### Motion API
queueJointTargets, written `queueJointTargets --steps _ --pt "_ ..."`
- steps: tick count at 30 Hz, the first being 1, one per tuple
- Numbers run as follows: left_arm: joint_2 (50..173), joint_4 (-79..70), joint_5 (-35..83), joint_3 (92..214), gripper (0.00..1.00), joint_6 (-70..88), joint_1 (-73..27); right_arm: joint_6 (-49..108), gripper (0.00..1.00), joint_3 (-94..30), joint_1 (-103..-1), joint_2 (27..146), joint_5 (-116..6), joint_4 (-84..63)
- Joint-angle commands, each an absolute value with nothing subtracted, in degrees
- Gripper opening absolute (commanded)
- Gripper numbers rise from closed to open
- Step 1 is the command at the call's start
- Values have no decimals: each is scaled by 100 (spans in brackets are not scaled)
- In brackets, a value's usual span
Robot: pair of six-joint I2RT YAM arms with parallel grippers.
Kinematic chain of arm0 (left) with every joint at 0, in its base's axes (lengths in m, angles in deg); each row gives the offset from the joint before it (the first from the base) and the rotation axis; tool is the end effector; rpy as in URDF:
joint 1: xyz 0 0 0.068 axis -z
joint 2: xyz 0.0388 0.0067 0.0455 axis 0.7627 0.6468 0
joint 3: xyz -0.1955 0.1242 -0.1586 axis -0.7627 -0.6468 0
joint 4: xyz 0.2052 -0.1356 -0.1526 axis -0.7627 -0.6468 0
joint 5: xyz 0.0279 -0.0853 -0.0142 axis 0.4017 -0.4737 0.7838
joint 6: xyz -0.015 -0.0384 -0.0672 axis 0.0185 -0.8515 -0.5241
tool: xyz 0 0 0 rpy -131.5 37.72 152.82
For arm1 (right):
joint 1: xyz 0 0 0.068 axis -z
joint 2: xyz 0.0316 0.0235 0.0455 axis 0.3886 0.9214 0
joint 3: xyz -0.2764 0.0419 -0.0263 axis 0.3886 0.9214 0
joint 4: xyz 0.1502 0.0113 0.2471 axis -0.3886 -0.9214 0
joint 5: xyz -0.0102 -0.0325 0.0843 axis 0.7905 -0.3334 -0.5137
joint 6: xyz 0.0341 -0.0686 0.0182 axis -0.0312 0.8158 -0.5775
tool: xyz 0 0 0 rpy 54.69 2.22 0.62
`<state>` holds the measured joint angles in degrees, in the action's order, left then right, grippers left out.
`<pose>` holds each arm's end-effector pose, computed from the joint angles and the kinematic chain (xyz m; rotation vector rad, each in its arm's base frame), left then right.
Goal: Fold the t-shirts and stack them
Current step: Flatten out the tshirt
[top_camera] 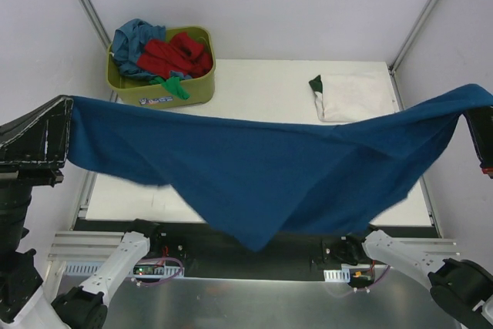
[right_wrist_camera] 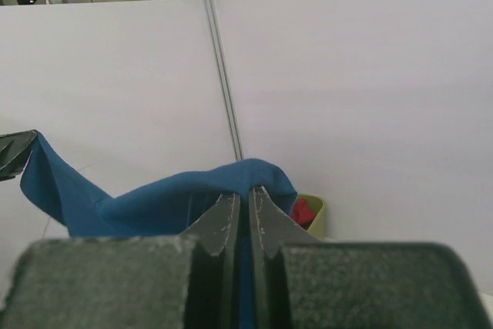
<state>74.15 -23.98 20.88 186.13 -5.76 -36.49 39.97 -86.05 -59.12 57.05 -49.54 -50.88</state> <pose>-0.0508 -0.0019 0.6658 0.1116 0.7380 -0.7377 -0.0331 -0.0216 0.6933 -0.3475 0.8672 0.5418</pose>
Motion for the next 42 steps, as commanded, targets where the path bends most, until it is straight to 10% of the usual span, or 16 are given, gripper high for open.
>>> queueJointTargets --steps 1,10,13,14,16,19,42 --pt "7879 -2437 1953 18560 0 -541 -3784 4224 1 -8379 -5899 5854 -4379 -4540" --pt "8853 -2420 4014 16289 1 -49 -3784 4928 1 -5801 -5821 7038 -942 -3855" --pt "9609 -2437 4902 15170 46 -154 -3784 4045 4 -4561 -5347 7810 -1084 -3810" --pt "9846 -2472 5106 14976 85 -207 -3784 3796 12 -4390 -5180 8067 -1426 -3836" --pt "10436 -2709 5423 14667 99 -470 -3792 3410 34 -4292 -4767 8986 -2393 -4134" --pt "10859 -3008 5548 14666 99 -559 -3792 3266 99 -4835 -4642 10007 -2485 -5003" --pt "10955 -2921 3605 12162 99 -1552 -3643 2511 97 -2902 -5047 10722 -4481 -4345"
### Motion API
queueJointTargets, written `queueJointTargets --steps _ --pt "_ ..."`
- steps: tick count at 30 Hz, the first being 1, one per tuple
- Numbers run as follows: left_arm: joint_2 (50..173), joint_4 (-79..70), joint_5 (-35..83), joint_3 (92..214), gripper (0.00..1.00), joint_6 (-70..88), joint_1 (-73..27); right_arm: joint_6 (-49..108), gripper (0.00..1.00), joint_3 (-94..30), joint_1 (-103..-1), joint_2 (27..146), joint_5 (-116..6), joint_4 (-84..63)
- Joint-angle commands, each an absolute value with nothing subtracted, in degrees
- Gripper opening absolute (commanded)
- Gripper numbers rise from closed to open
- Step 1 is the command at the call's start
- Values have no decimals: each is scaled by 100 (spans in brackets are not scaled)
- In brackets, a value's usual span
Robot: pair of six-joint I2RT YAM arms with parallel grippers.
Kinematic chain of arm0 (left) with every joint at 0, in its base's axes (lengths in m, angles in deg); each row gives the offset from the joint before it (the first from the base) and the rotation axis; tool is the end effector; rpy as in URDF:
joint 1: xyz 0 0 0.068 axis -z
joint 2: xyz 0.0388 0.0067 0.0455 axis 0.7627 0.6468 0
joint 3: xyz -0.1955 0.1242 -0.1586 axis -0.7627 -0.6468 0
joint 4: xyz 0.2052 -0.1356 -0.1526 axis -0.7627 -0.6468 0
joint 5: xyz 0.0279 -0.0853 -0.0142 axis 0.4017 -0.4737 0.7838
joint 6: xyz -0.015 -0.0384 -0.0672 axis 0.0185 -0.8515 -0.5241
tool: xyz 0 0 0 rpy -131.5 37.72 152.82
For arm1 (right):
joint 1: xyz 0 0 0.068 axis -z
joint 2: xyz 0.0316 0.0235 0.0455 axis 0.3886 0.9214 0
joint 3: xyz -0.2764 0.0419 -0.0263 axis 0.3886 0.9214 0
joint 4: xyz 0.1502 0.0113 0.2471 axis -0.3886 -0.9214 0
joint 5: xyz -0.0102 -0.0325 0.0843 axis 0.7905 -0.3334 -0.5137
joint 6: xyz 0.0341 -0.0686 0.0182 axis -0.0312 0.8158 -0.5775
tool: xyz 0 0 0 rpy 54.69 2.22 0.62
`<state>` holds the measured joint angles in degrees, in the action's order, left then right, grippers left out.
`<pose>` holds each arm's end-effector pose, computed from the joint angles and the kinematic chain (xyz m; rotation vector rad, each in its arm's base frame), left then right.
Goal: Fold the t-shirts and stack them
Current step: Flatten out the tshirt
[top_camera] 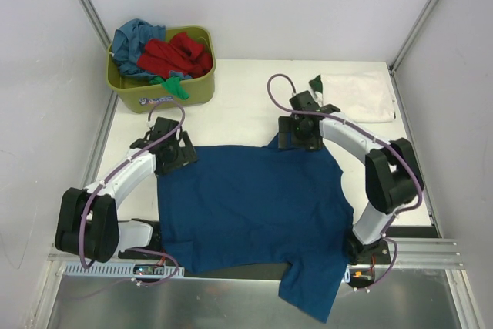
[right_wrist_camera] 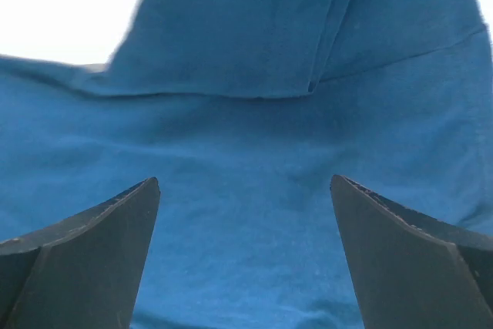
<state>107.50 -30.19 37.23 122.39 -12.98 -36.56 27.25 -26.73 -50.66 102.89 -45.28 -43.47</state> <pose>0.2801 -0.0595 0.1714 -0.4904 2.4708 -0.2340 0.3520 0.1823 0.1893 -0.4154 2.6030 0.1663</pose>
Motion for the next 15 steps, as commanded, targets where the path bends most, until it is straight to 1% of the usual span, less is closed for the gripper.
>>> queueJointTargets --steps 1,4,9,13,15 --pt "11052 -2877 3579 12162 99 -1552 -3660 2485 97 -2964 -5038 10837 -4427 -4390" --pt "11474 -2807 3579 12275 100 -1569 -3731 2414 97 -3070 -4906 11197 -4470 -4443" --pt "12440 -2763 3579 12820 99 -1473 -3810 2318 97 -3000 -4511 11567 -4716 -4399" --pt "13187 -2762 3438 13461 99 -1367 -3801 2221 97 -2675 -4221 11419 -4708 -4355" --pt "13583 -2771 3465 13892 99 -1288 -3828 2133 97 -2482 -4036 11200 -5085 -4171"
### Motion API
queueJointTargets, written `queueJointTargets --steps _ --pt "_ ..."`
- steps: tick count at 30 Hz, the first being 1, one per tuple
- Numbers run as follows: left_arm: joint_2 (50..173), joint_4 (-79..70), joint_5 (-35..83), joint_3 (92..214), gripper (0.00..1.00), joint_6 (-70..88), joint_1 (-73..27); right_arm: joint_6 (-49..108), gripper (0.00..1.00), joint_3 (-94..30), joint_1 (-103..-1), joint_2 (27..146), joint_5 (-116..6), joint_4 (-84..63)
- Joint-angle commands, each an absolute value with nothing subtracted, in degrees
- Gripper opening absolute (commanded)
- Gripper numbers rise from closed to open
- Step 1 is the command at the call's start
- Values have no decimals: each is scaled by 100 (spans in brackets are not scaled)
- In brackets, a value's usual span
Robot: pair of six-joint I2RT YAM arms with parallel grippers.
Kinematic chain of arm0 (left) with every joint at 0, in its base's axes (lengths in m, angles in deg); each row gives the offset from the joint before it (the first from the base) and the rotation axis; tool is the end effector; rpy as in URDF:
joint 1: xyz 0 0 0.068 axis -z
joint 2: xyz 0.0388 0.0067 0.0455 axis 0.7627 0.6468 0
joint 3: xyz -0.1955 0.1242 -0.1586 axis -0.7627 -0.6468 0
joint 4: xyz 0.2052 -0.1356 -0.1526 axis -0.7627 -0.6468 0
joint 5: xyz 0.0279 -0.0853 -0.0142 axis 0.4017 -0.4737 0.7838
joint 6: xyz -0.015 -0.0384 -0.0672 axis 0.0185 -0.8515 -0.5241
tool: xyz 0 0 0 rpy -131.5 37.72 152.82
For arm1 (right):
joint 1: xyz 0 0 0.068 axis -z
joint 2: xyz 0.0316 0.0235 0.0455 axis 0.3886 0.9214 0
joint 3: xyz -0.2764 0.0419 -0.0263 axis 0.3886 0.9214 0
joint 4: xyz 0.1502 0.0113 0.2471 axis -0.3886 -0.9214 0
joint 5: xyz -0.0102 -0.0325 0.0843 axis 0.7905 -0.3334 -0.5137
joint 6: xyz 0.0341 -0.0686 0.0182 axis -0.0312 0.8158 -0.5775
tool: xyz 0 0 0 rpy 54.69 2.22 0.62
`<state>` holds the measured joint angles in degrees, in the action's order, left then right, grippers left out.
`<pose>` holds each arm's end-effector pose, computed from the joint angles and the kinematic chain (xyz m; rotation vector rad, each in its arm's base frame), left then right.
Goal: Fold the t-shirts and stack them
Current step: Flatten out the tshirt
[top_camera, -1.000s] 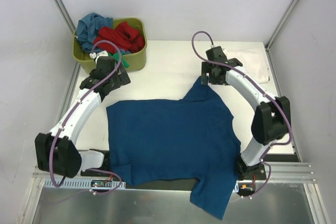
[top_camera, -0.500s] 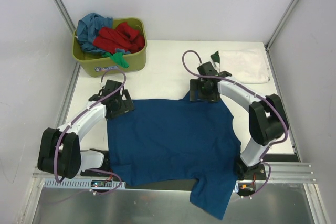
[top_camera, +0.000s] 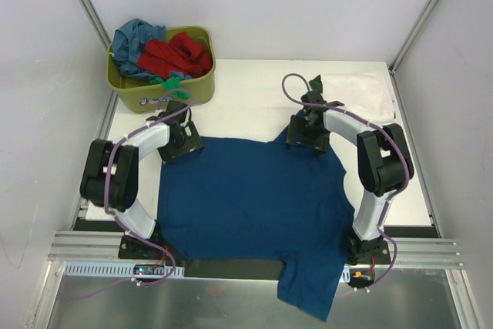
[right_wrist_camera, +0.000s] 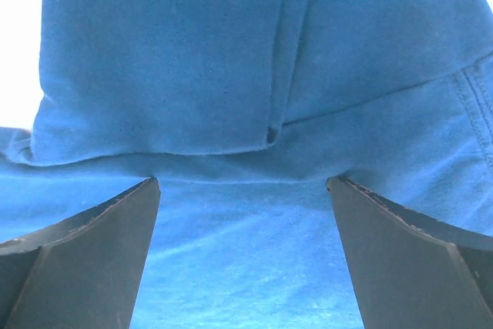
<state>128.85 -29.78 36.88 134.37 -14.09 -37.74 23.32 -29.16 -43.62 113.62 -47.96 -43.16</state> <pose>0.3434 -0.0673 0.1305 -0.5607 2.6097 -0.1648 0.3881 0.1474 0.1311 -0.1903 2.7735 0.1591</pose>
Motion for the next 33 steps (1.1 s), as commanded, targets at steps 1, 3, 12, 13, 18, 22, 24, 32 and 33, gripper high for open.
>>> queueJointTargets --steps 1,3,12,13,18,22,24,32,33 --pt "13689 -2771 3491 14015 99 -1253 -3845 2107 97 -2351 -4001 11129 -5068 -4144" --pt "13848 -2806 3517 14270 99 -1244 -3924 2167 97 -2332 -4001 10971 -4936 -4231" --pt "12926 -2912 3720 14069 99 -1174 -4153 2546 97 -3543 -4009 10749 -4804 -4566" --pt "12803 -2912 3676 14017 99 -1148 -4162 2563 97 -3727 -4018 10854 -4804 -4609" --pt "12170 -2912 3290 13630 99 -1121 -4162 2555 99 -5088 -4167 11891 -4233 -4987" --pt "11687 -2912 3403 13270 99 -1095 -4162 2397 90 -6133 -4264 12752 -4093 -5365" --pt "11537 -2921 3447 13102 99 -1069 -4162 2318 84 -6347 -4273 13078 -3961 -5410" --pt "11132 -2921 3324 12908 99 -1148 -4162 2229 64 -6919 -4273 13746 -3951 -5435" --pt "11115 -2912 3333 12909 99 -1139 -4162 2212 58 -6980 -4273 13808 -3978 -5471"
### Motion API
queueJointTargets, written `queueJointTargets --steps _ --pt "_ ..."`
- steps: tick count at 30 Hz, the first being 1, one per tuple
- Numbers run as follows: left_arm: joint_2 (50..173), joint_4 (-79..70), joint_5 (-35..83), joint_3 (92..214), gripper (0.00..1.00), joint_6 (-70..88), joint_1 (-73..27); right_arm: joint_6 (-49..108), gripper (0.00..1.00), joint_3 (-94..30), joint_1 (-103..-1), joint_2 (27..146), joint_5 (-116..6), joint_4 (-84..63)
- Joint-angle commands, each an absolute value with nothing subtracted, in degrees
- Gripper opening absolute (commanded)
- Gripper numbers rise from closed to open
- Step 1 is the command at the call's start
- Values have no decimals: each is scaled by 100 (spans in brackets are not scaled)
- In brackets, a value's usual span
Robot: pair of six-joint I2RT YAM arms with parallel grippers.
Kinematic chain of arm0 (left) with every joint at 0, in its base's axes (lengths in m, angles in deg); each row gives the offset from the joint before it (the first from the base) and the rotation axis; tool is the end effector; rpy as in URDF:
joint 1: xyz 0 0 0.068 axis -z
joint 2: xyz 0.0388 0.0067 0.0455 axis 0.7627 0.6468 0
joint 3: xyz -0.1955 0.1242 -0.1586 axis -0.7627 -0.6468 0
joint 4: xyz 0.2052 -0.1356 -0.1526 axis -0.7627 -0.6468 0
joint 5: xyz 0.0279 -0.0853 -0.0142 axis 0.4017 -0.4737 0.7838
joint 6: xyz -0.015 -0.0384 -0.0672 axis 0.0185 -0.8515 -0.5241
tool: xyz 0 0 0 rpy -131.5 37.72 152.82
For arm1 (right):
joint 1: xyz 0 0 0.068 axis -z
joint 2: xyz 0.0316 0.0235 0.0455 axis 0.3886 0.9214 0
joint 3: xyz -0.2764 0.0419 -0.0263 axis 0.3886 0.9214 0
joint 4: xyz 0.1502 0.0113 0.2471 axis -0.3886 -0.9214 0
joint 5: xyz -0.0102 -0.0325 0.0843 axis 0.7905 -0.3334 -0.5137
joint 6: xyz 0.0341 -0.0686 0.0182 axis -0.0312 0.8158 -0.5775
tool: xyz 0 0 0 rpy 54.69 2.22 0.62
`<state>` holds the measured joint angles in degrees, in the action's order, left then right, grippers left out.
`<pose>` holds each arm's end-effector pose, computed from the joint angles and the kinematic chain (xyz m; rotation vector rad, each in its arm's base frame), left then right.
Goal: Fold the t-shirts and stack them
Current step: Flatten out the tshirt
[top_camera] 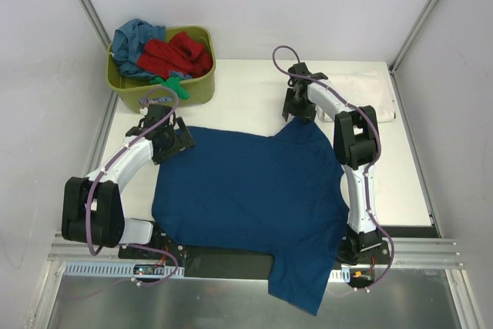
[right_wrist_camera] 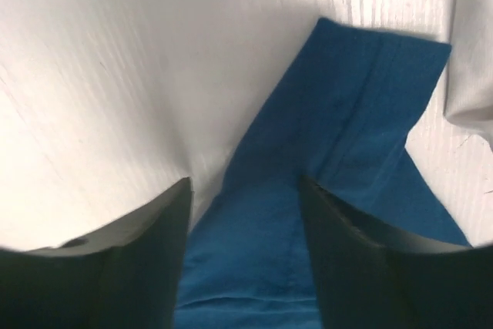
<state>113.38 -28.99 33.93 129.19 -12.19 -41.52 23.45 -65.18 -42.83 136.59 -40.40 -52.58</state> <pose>0.3159 -0.0436 0.1860 -0.5513 2.4297 -0.2769 0.5063 0.1748 0.1429 -0.1292 2.6835 0.0046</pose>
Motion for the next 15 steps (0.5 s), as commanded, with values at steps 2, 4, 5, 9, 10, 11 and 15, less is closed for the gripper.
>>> queueJointTargets --steps 2,4,5,9,10,11,15 --pt "11097 -2921 3342 12909 100 -1139 -4162 2151 49 -7077 -4264 13957 -4030 -5567" --pt "11088 -2921 3350 12909 99 -1121 -4162 2115 34 -7086 -4264 14002 -4013 -5585" --pt "11097 -2921 3359 12909 99 -1130 -4162 2080 30 -7095 -4264 14011 -3944 -5594" --pt "11106 -2921 3403 12900 99 -1086 -4162 2124 19 -7270 -4264 14046 -3864 -5647" --pt "11114 -2921 3412 12891 99 -1077 -4162 2141 18 -7332 -4273 14063 -3872 -5708" --pt "11106 -2921 3421 12882 99 -1077 -4162 2142 17 -7376 -4264 14098 -3873 -5743" --pt "11053 -2921 3456 12838 99 -1095 -4162 2141 1 -7368 -4273 14055 -3907 -5753"
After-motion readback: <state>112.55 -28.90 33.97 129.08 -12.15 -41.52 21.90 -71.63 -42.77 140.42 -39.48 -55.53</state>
